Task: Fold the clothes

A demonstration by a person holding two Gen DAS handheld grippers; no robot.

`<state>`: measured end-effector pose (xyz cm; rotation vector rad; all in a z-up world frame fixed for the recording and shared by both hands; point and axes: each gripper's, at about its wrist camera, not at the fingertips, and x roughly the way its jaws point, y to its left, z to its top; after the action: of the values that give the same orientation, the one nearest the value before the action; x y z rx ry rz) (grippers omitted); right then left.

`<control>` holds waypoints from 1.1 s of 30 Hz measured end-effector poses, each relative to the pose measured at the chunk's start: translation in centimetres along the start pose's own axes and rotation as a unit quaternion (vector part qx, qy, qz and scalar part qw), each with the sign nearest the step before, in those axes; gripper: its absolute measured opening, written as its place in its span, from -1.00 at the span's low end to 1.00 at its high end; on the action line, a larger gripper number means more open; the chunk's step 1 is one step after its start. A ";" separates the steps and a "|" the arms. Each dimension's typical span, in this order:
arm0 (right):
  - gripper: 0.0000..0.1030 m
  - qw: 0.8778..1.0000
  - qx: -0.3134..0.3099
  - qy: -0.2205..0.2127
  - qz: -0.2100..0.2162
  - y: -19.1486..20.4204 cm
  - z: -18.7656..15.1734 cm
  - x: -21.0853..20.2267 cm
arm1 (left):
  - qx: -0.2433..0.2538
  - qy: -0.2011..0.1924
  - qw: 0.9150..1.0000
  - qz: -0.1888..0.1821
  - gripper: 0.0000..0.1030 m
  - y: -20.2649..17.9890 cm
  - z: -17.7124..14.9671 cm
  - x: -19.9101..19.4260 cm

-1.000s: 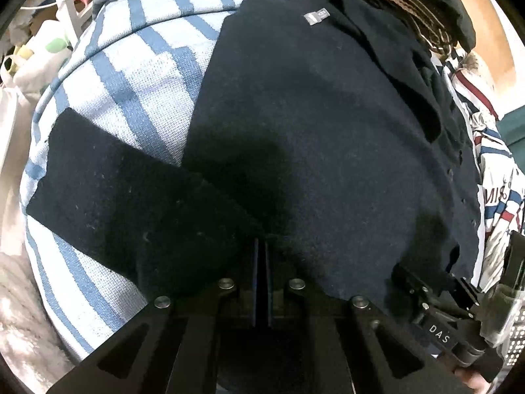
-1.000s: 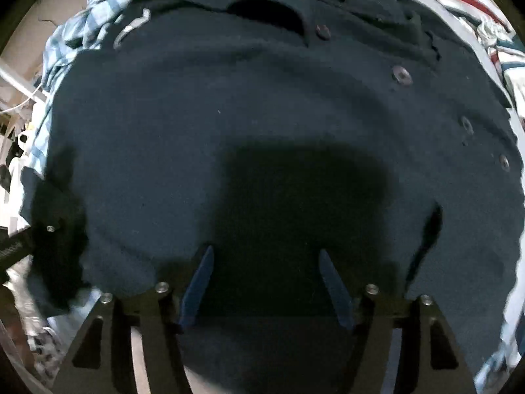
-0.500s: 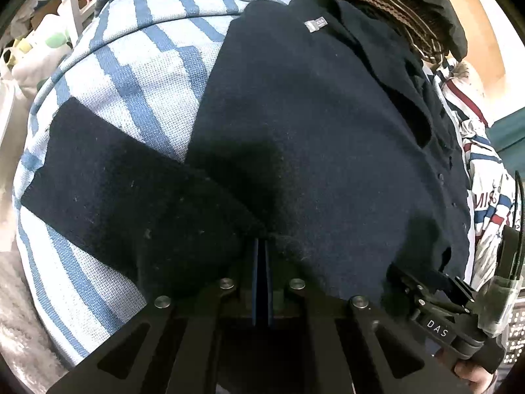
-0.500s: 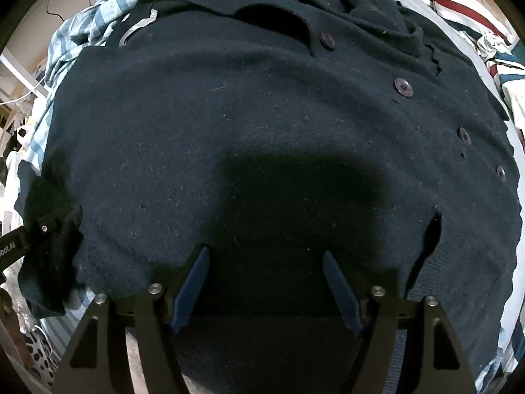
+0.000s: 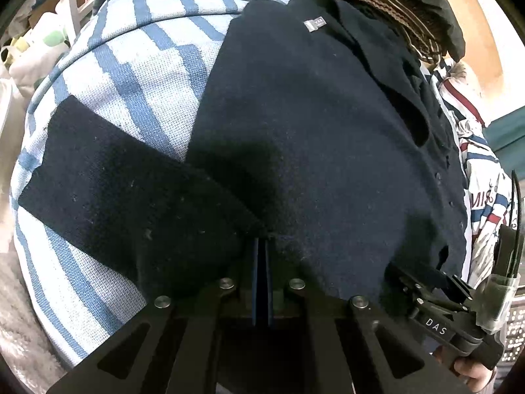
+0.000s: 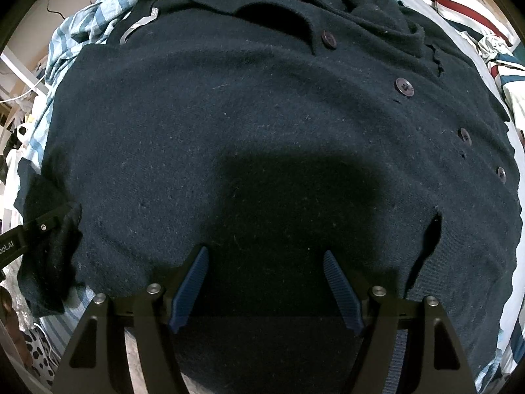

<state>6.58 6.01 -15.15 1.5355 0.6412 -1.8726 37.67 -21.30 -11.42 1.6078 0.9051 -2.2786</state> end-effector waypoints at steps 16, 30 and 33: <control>0.51 1.000 0.002 -0.007 0.003 4.3 7.3 -0.6 | -0.010 0.002 1.000 -0.019 -0.93 1.1 -4.3 -3.1; 0.50 0.985 0.125 0.017 0.117 7.4 15.8 -2.4 | -0.060 0.006 0.994 -0.089 -0.92 2.5 -7.5 -8.1; 0.41 0.958 0.220 -0.024 0.182 5.1 15.0 -4.4 | -0.040 -0.031 0.991 -0.125 -0.92 2.7 1.9 -8.0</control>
<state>0.76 -7.42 -7.67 1.7305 -0.0965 -1.8267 40.58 -25.89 -4.75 1.4538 1.2267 -2.4032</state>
